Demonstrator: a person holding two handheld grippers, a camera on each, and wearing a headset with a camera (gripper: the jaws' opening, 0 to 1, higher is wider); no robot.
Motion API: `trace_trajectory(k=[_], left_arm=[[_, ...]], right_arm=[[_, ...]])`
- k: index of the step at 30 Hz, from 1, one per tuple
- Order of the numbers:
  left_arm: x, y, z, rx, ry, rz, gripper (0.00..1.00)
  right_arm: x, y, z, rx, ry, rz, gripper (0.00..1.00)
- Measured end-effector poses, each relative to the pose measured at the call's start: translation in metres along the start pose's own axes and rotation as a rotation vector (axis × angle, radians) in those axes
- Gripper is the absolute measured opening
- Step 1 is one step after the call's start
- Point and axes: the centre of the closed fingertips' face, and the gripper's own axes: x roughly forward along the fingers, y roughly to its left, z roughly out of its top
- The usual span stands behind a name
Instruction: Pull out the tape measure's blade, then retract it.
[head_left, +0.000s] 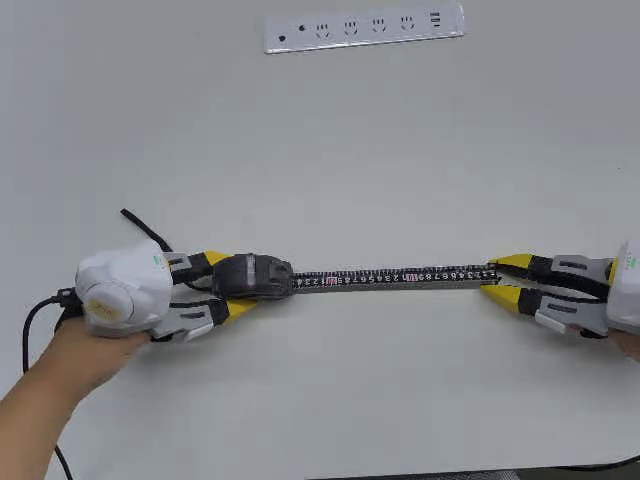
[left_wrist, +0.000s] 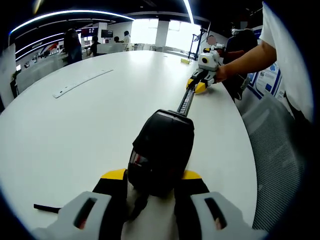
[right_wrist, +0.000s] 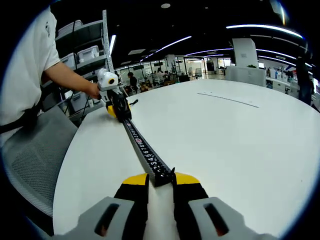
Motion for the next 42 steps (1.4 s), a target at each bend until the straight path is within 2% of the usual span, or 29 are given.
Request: trace_trajectory(k=[4,5,7,18,28,32,34,42], left_arm=[[-0.003,0.002,0.003,-0.005,-0.007,0.009,0.37],[-0.003,0.001,0.005,-0.02,-0.021,0.006,0.39],[-0.003,0.001,0.005,-0.007,-0.015,0.01,0.4],[-0.006,0.001,0.006,-0.019,-0.025,0.023,0.43],[-0.011,0.001,0.008,-0.031,-0.027,0.045,0.46],[-0.015,0.003,0.007,-0.072,-0.05,0.066,0.5],[-0.018,0.004,0.006,-0.077,-0.05,0.077,0.53],[-0.025,0.002,0.004,-0.097,-0.062,0.096,0.54]], right_arm=[[0.002,0.002,0.001,-0.007,0.007,-0.002,0.21],[0.002,0.002,0.001,-0.007,0.008,-0.004,0.22],[0.002,0.001,0.001,-0.008,0.01,-0.008,0.22],[0.003,0.004,0.002,-0.013,0.021,-0.014,0.3],[0.006,0.007,0.009,0.014,0.003,-0.027,0.4],[0.006,0.008,0.012,0.019,-0.007,-0.039,0.42],[0.005,0.009,0.015,0.011,-0.011,-0.046,0.43],[0.004,0.012,0.021,0.031,-0.031,-0.071,0.5]])
